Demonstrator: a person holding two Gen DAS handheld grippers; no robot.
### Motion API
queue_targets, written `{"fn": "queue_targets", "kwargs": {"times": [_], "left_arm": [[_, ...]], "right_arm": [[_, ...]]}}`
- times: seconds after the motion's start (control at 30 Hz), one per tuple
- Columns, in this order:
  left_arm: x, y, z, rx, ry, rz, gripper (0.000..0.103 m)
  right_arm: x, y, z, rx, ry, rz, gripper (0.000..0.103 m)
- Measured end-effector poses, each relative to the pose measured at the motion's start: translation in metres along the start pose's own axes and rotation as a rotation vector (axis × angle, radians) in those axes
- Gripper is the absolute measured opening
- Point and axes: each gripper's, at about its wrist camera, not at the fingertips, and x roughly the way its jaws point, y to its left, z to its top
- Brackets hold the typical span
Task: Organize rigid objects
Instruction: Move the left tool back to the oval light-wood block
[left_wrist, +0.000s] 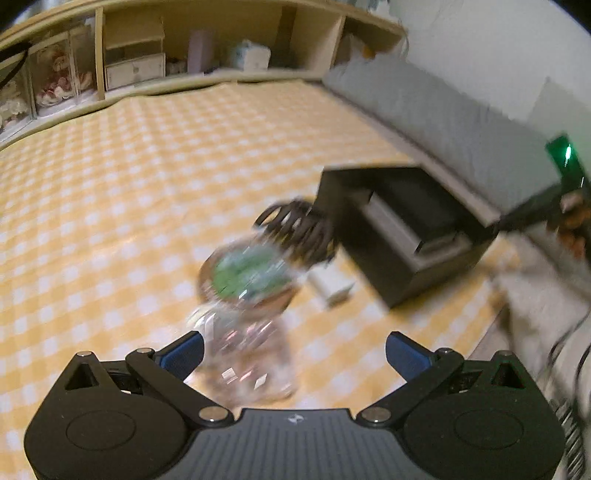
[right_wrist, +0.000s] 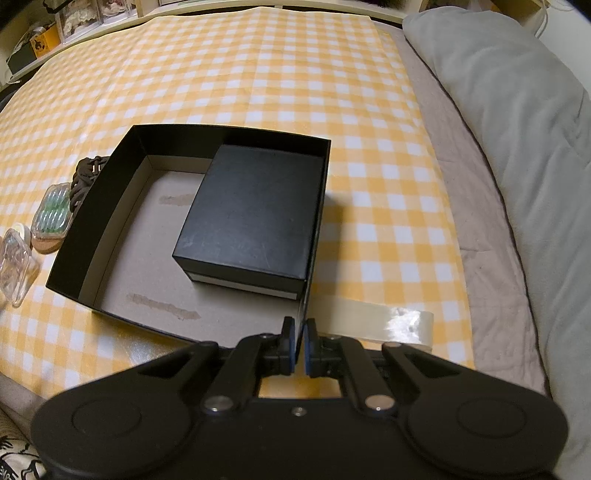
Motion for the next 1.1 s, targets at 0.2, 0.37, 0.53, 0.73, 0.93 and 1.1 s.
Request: {"fn": "queue_targets", "kwargs": {"times": [0.2,0.37,0.53,0.73,0.93,1.1], "left_arm": [[0.006,0.034,-0.022,0.121,0.032,0.067,0.103],[0.007,0.055,-0.032,0.132,0.065,0.095,0.103],[0.012,0.070,-0.043,0.173,0.145,0.130,0.103],[0.013,0.092,-0.054,0.207,0.193,0.217,0.103],[0.007,0.114,-0.051,0.174,0.165,0.305,0.103],[0.010,0.128,-0.041,0.160,0.130,0.468,0.103]], "right_arm": [[0.000,0.000,0.000,0.001,-0.001,0.000,0.005],[0.000,0.000,0.000,0.000,0.000,0.000,0.005],[0.000,0.000,0.000,0.000,-0.001,-0.001,0.005],[0.000,0.000,0.000,0.000,0.000,-0.002,0.005],[0.000,0.000,-0.001,-0.002,0.000,-0.003,0.005],[0.001,0.000,-0.001,-0.007,0.004,-0.009,0.005]]}}
